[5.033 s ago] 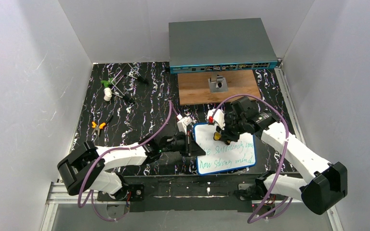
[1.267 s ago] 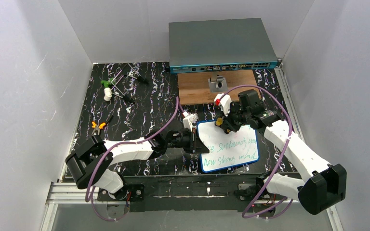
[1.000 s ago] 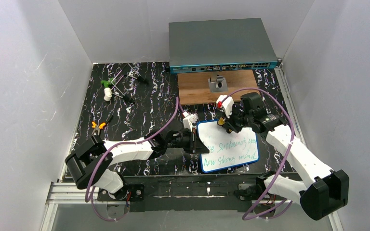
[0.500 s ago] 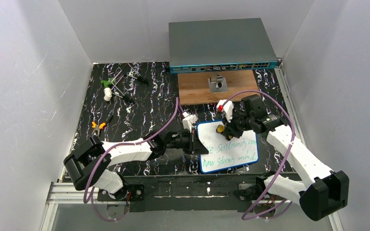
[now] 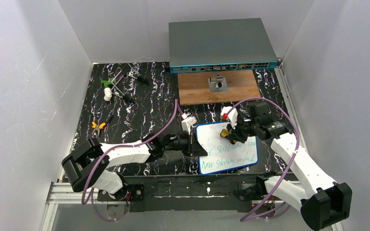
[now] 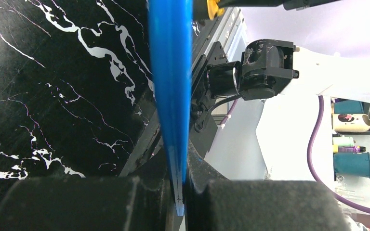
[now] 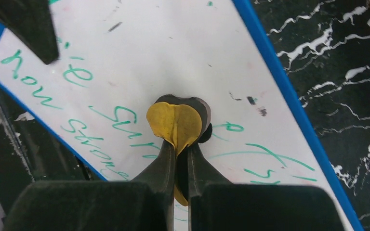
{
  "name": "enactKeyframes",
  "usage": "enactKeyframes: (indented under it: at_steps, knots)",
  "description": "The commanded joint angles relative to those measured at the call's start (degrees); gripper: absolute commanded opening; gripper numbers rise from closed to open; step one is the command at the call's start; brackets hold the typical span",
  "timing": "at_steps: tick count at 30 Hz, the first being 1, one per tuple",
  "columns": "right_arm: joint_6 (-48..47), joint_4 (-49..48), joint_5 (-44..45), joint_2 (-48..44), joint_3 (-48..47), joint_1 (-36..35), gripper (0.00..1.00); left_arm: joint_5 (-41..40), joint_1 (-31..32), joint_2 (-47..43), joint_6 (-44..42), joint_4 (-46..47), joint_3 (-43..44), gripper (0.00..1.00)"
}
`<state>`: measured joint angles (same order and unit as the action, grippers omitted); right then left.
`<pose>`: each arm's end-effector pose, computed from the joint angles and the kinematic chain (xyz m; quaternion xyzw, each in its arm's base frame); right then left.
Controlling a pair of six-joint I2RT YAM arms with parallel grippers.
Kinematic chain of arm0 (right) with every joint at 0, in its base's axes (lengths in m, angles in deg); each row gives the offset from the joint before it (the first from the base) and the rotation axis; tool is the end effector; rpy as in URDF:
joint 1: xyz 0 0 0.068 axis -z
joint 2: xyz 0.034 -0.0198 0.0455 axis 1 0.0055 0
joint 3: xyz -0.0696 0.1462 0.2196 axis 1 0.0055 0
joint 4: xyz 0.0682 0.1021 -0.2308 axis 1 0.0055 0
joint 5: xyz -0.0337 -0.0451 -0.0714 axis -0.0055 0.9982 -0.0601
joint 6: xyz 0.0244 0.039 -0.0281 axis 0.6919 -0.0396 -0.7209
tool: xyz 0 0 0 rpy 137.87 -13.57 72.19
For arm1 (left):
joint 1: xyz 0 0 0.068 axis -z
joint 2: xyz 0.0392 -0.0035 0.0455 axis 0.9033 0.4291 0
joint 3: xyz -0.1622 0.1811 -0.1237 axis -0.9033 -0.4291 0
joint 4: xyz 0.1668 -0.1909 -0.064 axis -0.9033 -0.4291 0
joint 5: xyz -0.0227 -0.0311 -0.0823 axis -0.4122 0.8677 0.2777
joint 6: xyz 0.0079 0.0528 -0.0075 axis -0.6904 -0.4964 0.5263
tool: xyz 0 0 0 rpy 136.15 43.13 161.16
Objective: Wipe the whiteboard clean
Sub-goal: Erase the whiteboard at the center of the board.
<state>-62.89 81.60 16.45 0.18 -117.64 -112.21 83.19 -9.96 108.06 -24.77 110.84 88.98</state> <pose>0.1718 0.0888 0.2681 -0.5306 0.7498 0.1759 0.3540 0.1532 -0.2431 0.2070 0.1856 0.7594 -0.5784 0.2332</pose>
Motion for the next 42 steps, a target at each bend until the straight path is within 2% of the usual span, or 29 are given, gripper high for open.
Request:
enactKeyframes:
  at_steps: [1, 3, 7, 11, 15, 19, 24, 27, 31, 35, 37, 42]
  knots:
    - [-1.5, 0.6, -5.2, 0.3, -2.2, -0.3, 0.01, 1.8, 0.7, -1.3, -1.9, 1.1, -0.3, 0.0]
    - [2.4, -2.5, -2.9, 1.7, -5.0, -0.3, 0.01, 1.7, 0.6, -1.3, -1.5, 1.5, -0.8, 0.0]
    - [10.4, -8.9, 7.6, 4.6, -8.5, 0.0, 0.01, 1.3, 0.6, -2.3, -0.8, 2.5, -2.2, 0.0]
    - [10.1, -9.9, 13.2, 4.9, -6.8, 0.9, 0.01, 1.0, 0.7, -2.7, -0.3, 3.6, -2.9, 0.0]
    - [2.7, -4.6, 8.5, 2.5, -3.3, 0.8, 0.01, 1.1, 0.7, -2.9, 0.0, 4.1, -3.4, 0.0]
    - [-4.5, 3.9, -1.2, 0.6, -0.5, 0.6, 0.01, 1.0, 0.7, -3.4, -0.3, 4.3, -3.6, 0.0]
    - [-6.9, 6.6, -5.9, 0.2, -0.8, -1.0, 0.01, 1.1, 0.7, -3.1, -0.2, 4.7, -3.4, 0.0]
    - [-2.1, 2.5, -4.4, 1.5, -2.9, -1.3, 0.01, 1.1, 0.7, -2.8, 0.0, 4.9, -3.4, 0.0]
    - [7.6, -5.4, 7.3, 4.0, -6.8, -1.1, 0.01, 1.1, 0.7, -2.8, 0.3, 5.1, -3.6, 0.0]
    - [6.6, -6.2, 14.6, 5.0, -6.7, -1.0, 0.01, 0.9, 0.7, -3.4, 0.3, 4.8, -3.9, 0.0]
    - [4.0, -4.8, 14.0, 3.7, -4.8, -1.0, 0.01, 0.8, 0.7, -3.7, 0.1, 4.7, -4.0, 0.0]
    - [-4.4, 1.9, 5.8, 0.0, 0.1, -1.1, 0.01, 0.8, 0.7, -4.0, -0.1, 4.7, -4.0, 0.0]
